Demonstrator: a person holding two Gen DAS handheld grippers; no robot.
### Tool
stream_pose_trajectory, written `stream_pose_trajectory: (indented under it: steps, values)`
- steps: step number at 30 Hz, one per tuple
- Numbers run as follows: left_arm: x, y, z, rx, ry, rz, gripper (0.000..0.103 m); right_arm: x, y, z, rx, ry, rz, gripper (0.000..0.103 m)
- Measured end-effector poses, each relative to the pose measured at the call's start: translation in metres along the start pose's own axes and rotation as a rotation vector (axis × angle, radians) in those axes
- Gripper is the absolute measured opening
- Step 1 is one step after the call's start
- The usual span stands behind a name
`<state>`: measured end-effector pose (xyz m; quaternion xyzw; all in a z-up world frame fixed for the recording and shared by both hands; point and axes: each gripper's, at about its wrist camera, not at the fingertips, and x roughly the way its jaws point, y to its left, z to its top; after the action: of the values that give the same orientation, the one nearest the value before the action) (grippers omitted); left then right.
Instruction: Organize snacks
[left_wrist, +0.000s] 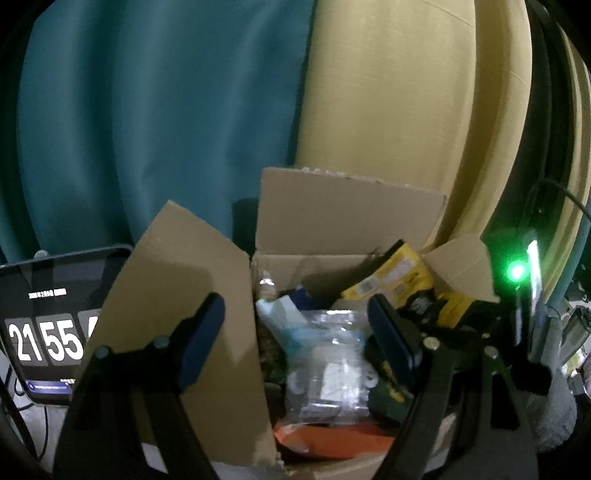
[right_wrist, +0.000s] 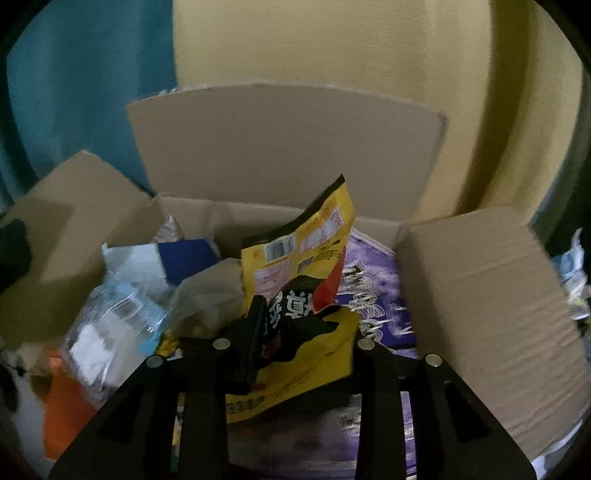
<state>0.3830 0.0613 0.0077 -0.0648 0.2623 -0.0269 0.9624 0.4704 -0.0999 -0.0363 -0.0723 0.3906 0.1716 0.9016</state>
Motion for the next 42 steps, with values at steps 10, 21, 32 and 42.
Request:
stream_pose_trajectory:
  steps: [10,21,32,42]
  values:
    - [-0.015,-0.001,-0.002,-0.004,0.000,0.001,0.081,-0.005,0.011,-0.004,0.005,0.014,0.059,0.059]
    - [-0.058,-0.009,-0.012,0.012,-0.019,0.009,0.081,-0.051,0.002,-0.011,0.033,-0.062,0.037,0.068]
    - [-0.091,-0.029,-0.029,0.022,-0.021,0.024,0.097,-0.102,-0.004,-0.032,0.046,-0.108,0.044,0.068]
    - [-0.119,-0.044,-0.047,0.033,-0.020,0.035,0.099,-0.147,-0.004,-0.053,0.042,-0.146,0.063,0.068]
